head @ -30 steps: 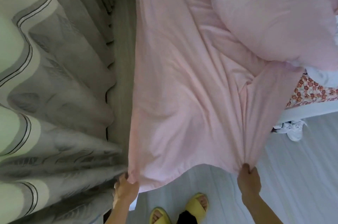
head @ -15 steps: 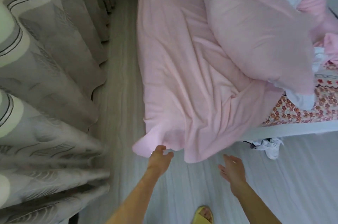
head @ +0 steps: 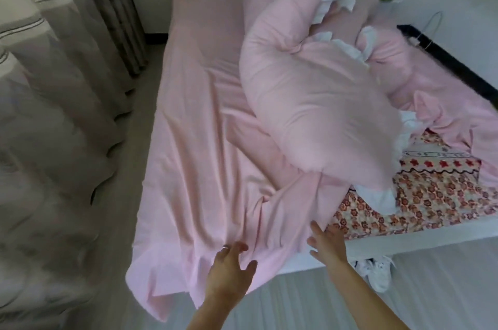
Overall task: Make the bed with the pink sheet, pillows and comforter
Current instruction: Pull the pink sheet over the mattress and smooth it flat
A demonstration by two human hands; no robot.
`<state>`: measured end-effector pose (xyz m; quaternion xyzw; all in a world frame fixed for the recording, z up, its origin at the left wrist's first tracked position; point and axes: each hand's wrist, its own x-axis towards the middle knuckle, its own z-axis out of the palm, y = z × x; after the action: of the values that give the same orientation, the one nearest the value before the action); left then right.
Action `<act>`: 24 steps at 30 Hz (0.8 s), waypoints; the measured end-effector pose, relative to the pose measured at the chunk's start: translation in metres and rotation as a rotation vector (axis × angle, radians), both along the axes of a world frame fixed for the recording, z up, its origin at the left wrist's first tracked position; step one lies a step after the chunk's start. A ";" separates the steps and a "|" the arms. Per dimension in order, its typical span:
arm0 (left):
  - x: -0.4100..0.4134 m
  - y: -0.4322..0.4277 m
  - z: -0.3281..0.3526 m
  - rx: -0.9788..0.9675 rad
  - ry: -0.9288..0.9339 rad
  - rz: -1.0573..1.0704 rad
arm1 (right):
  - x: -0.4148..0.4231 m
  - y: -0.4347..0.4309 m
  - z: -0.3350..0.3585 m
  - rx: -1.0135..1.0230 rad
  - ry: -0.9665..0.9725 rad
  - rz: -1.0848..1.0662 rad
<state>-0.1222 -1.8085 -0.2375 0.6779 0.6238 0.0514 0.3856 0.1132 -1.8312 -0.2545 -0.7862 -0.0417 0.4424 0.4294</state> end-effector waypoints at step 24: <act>0.104 -0.051 -0.093 0.318 0.295 -0.685 | 0.067 -0.132 -0.109 -0.313 0.094 -0.188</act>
<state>-0.0178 -1.8594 -0.3309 0.8979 0.3947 -0.0820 0.1769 0.1807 -1.9629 -0.3638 -0.8222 0.1213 0.4378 0.3429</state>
